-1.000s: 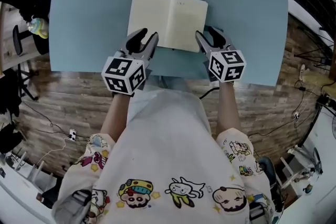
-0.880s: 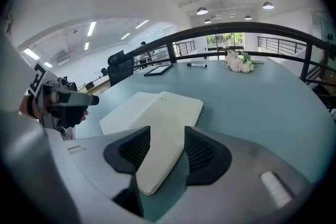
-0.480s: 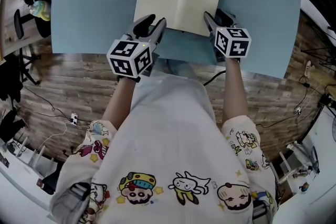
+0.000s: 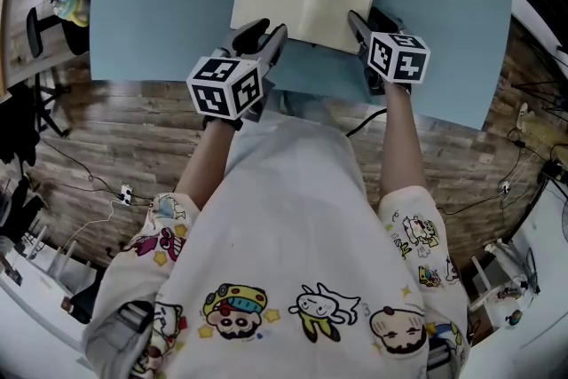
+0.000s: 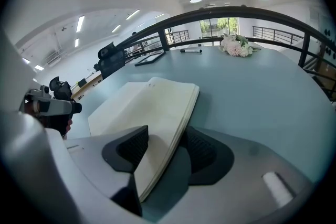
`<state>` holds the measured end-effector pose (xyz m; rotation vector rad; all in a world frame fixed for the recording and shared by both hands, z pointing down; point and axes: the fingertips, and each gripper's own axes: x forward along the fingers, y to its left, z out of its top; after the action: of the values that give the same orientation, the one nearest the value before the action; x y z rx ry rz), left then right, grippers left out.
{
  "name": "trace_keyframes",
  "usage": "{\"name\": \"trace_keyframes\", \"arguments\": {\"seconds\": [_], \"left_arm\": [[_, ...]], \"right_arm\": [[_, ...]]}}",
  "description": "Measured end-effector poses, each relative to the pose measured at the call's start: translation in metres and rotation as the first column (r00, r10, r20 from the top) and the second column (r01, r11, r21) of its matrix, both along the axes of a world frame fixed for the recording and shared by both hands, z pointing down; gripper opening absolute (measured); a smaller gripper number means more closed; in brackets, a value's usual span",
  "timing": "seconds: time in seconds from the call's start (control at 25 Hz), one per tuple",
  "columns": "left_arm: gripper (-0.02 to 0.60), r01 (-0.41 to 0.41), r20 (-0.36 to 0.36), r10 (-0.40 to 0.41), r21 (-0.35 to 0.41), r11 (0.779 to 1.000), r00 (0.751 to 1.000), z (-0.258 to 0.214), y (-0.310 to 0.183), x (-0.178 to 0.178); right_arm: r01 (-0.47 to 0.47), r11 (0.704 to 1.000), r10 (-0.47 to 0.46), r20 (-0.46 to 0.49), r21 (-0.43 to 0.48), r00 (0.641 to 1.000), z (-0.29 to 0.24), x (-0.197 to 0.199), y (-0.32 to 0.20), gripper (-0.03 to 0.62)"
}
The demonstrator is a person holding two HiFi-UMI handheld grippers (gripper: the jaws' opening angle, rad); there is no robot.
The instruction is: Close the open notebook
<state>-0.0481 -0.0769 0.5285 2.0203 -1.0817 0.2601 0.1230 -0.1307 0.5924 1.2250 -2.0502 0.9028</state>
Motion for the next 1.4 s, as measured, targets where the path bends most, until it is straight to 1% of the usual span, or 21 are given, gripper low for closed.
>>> {"name": "trace_keyframes", "arguments": {"seconds": [0.2, 0.36, 0.48, 0.52, 0.6, 0.68, 0.72, 0.8, 0.92, 1.0, 1.12, 1.28, 1.4], "left_arm": [[0.137, 0.014, -0.03, -0.015, -0.02, 1.0, 0.999, 0.001, 0.004, 0.003], [0.137, 0.042, -0.083, -0.046, -0.057, 0.998, 0.996, 0.004, 0.01, 0.006], [0.138, 0.058, -0.115, -0.07, -0.097, 0.994, 0.991, 0.01, 0.017, 0.008], [0.152, 0.061, -0.126, -0.075, -0.112, 0.992, 0.989, 0.012, 0.02, 0.009], [0.161, 0.066, -0.153, -0.089, -0.149, 0.987, 0.984, 0.018, 0.025, 0.012], [0.171, 0.076, -0.199, -0.116, -0.199, 0.977, 0.973, 0.025, 0.029, 0.016], [0.186, 0.081, -0.228, -0.134, -0.227, 0.971, 0.964, 0.028, 0.031, 0.018], [0.226, 0.091, -0.287, -0.175, -0.283, 0.955, 0.942, 0.034, 0.033, 0.022], [0.284, 0.105, -0.372, -0.245, -0.358, 0.928, 0.895, 0.038, 0.033, 0.028], [0.321, 0.12, -0.41, -0.289, -0.389, 0.913, 0.865, 0.04, 0.031, 0.03], [0.337, 0.156, -0.456, -0.347, -0.405, 0.901, 0.819, 0.039, 0.025, 0.029], [0.342, 0.206, -0.519, -0.43, -0.434, 0.877, 0.739, 0.038, 0.018, 0.022], [0.342, 0.223, -0.558, -0.465, -0.446, 0.867, 0.688, 0.038, 0.018, 0.019]], "right_arm": [[-0.001, 1.0, 0.001, 0.001, -0.012, 1.0, 0.0, -0.001, 0.0, 0.227], [0.003, 1.0, -0.003, -0.001, -0.026, 1.0, 0.001, -0.001, 0.0, 0.227], [0.003, 1.0, -0.003, 0.001, -0.023, 1.0, 0.001, -0.002, 0.0, 0.229], [0.002, 1.0, -0.002, 0.002, -0.022, 1.0, 0.001, -0.002, 0.0, 0.228], [0.001, 1.0, -0.001, 0.002, -0.02, 1.0, 0.001, -0.001, -0.001, 0.227], [0.002, 1.0, -0.001, 0.004, -0.018, 1.0, 0.001, 0.0, 0.0, 0.229], [0.002, 1.0, -0.002, 0.004, -0.017, 1.0, 0.001, 0.0, 0.0, 0.229], [0.001, 1.0, -0.001, 0.004, -0.016, 1.0, 0.002, 0.0, 0.0, 0.229], [-0.001, 1.0, 0.001, 0.004, -0.017, 1.0, 0.002, 0.0, 0.0, 0.229], [-0.001, 1.0, 0.002, 0.006, -0.016, 1.0, 0.003, 0.0, 0.0, 0.229], [-0.004, 1.0, 0.004, 0.007, -0.014, 1.0, 0.002, 0.001, 0.0, 0.235], [-0.005, 1.0, 0.005, 0.002, -0.014, 1.0, 0.002, 0.0, 0.0, 0.235], [0.003, 1.0, -0.003, -0.007, -0.008, 1.0, 0.003, 0.0, 0.001, 0.239]]}}
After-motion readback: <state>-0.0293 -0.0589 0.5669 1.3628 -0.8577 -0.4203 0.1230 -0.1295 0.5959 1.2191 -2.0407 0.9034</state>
